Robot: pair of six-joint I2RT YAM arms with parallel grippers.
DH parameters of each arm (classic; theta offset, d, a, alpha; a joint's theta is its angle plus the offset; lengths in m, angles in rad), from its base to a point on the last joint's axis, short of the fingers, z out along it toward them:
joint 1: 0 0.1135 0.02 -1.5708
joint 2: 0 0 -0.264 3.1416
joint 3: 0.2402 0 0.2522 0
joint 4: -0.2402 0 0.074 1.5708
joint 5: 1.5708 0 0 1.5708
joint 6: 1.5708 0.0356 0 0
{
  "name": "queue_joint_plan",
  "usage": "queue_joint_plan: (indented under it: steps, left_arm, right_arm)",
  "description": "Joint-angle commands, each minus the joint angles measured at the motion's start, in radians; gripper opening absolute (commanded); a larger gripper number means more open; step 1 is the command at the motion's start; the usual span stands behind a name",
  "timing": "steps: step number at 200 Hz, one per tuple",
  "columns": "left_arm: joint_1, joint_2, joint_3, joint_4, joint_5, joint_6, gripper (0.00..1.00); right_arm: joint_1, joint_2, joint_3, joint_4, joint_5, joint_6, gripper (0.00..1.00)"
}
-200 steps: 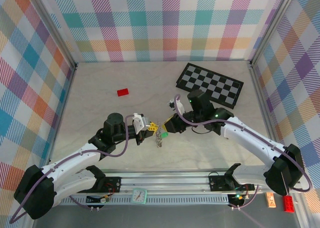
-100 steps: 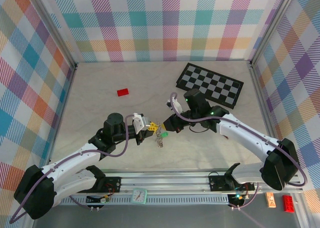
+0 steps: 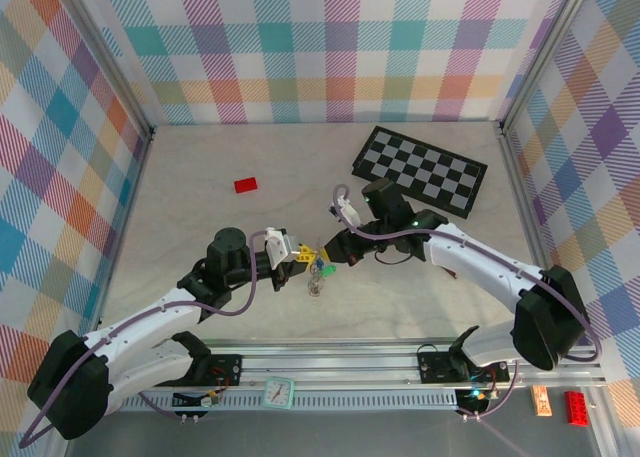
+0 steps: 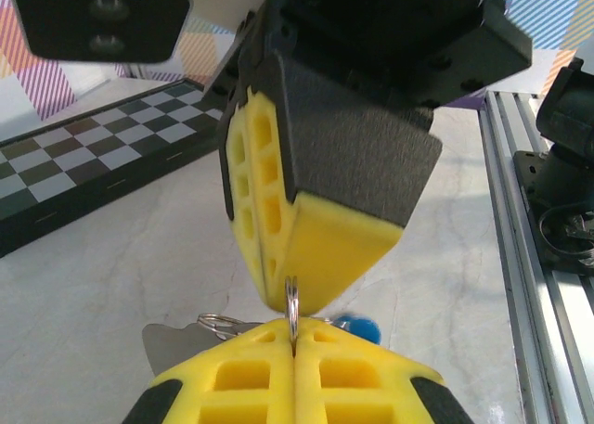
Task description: Put the keys on the keyring
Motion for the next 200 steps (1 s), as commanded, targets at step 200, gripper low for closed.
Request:
queue_joint_plan:
  steps: [200]
  left_arm:
    - [-0.008, 0.006, -0.007, 0.114, 0.087, -0.027, 0.0]
  right_arm:
    - [-0.026, -0.103, -0.174, 0.373, -0.172, -0.664, 0.26]
